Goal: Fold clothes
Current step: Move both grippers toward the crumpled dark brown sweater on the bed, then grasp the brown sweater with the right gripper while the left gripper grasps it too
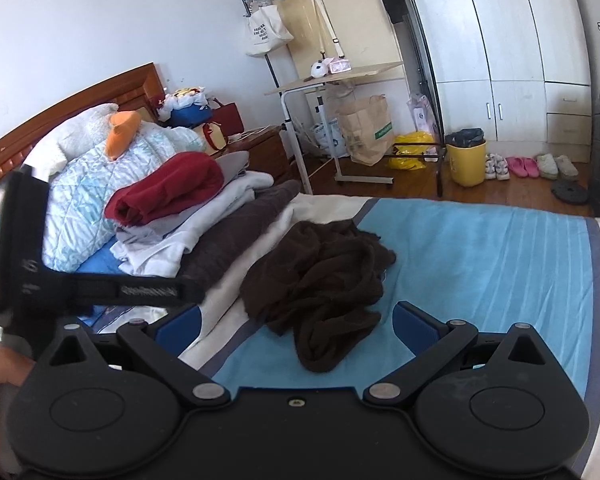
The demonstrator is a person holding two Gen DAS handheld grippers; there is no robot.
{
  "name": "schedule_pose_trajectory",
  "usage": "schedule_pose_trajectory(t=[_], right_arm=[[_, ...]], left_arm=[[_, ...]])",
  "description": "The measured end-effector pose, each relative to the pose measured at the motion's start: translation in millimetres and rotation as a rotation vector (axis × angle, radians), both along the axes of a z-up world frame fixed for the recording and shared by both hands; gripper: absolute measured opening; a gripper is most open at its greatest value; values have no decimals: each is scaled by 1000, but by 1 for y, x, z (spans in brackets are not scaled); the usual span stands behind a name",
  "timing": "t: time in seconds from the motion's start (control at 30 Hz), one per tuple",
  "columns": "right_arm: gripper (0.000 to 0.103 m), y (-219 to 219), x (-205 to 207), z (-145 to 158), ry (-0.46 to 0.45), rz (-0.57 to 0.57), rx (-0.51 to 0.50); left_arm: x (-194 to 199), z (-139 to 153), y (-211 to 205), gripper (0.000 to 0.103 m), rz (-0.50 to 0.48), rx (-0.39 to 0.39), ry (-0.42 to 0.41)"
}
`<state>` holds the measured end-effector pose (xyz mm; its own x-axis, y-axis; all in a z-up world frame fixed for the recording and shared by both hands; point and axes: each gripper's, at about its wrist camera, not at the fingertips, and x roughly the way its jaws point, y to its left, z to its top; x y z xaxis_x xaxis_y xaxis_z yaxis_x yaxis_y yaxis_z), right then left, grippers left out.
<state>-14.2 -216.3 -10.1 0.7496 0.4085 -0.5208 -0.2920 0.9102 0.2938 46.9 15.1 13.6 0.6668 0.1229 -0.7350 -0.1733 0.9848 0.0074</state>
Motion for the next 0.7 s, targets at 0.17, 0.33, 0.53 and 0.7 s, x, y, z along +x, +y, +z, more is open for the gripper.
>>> schedule_pose_trajectory(t=[0.17,0.33,0.53,0.7], right_arm=[[103,3,30,-8,28,37,-25],[103,-13,67,8,70,37,-58],[103,-14,112,-14,171,81,-95],[103,-6,140,-48,171,82,-41]], left_arm=[[45,7,-9,103,52,50,-32],[104,6,-24,103,-1,26,-20],[139,-41,-15,103,-1,-47,87],[166,-112,-5,103,61,-63,205]])
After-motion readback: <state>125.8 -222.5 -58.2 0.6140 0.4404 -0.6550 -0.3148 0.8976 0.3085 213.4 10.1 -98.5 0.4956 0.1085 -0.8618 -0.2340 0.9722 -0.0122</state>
